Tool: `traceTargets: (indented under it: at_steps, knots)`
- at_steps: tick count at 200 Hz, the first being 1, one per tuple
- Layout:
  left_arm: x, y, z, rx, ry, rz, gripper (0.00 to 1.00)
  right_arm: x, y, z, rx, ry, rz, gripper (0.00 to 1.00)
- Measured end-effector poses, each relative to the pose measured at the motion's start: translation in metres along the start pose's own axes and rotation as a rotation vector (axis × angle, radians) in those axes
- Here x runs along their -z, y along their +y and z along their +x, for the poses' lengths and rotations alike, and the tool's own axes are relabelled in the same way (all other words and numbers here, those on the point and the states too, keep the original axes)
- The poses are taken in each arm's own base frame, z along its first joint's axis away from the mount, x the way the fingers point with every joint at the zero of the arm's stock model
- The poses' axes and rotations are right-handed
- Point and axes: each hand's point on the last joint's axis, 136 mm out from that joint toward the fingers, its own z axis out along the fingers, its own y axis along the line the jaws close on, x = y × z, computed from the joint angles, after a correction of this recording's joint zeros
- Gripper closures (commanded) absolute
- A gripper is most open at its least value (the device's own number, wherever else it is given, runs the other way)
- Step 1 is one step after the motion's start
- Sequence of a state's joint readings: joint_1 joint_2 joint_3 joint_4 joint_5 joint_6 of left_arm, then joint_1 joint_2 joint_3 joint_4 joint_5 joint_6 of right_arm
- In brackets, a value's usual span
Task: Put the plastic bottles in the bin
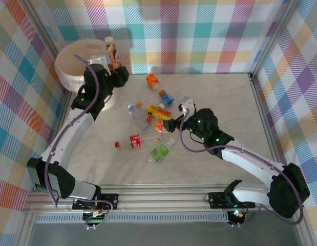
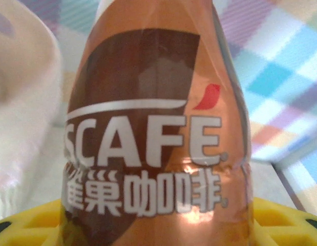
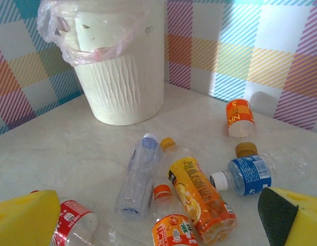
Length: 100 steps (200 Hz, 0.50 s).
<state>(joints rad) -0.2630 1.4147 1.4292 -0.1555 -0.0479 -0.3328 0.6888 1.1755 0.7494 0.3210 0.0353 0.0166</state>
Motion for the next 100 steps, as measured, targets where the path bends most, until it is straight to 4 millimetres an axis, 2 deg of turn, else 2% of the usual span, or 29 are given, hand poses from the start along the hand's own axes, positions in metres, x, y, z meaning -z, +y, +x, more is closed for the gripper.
traceTargets:
  at_steps: [18,41,70,100]
  knots:
    - [0.000,0.012,-0.030,0.050,-0.076,-0.049,0.52,0.000,-0.004,0.000,-0.013,0.001,0.026,0.00]
    - [-0.009,0.032,-0.049,0.121,-0.127,-0.103,0.51,0.000,-0.006,0.003,-0.021,0.013,0.037,0.00]
    - [-0.037,0.058,-0.050,0.225,-0.133,-0.168,0.50,0.001,-0.006,0.010,-0.022,0.042,0.034,0.00]
    - [-0.063,0.075,-0.046,0.312,-0.139,-0.217,0.49,0.006,-0.006,0.009,-0.021,0.045,0.037,0.00]
